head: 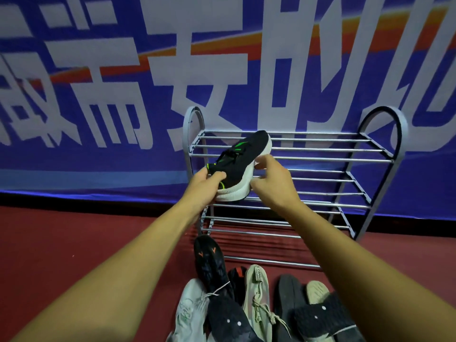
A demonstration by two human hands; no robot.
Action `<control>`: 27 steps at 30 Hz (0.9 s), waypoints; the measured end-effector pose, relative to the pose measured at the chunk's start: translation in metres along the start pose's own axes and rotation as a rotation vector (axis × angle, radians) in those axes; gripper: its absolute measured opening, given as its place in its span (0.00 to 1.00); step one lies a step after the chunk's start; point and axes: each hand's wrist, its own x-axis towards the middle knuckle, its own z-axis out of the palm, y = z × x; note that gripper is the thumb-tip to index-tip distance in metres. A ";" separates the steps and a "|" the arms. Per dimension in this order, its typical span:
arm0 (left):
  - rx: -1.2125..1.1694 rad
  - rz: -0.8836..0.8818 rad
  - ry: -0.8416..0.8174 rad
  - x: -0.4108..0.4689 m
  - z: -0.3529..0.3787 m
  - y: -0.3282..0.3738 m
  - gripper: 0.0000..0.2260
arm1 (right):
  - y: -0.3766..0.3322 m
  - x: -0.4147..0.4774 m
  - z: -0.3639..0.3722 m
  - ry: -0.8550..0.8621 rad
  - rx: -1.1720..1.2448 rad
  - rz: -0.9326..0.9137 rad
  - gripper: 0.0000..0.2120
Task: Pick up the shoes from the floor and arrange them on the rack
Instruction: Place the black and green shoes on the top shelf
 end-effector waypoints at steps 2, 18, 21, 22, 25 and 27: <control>-0.029 -0.007 0.062 0.007 0.000 -0.003 0.06 | 0.000 0.004 0.005 -0.107 0.198 0.064 0.25; -0.109 0.096 0.119 0.049 -0.018 -0.007 0.13 | 0.005 0.047 0.048 -0.202 0.617 0.063 0.27; -0.135 0.104 0.124 0.057 -0.024 -0.009 0.11 | 0.004 0.059 0.061 -0.182 0.632 0.066 0.28; -0.156 0.098 0.132 0.060 -0.025 -0.010 0.11 | 0.003 0.063 0.065 -0.167 0.628 0.068 0.28; -0.185 0.084 0.179 0.071 -0.030 -0.011 0.14 | 0.002 0.071 0.081 -0.119 0.573 0.064 0.28; -0.171 0.091 0.183 0.077 -0.032 -0.012 0.14 | 0.003 0.075 0.091 -0.074 0.522 0.029 0.26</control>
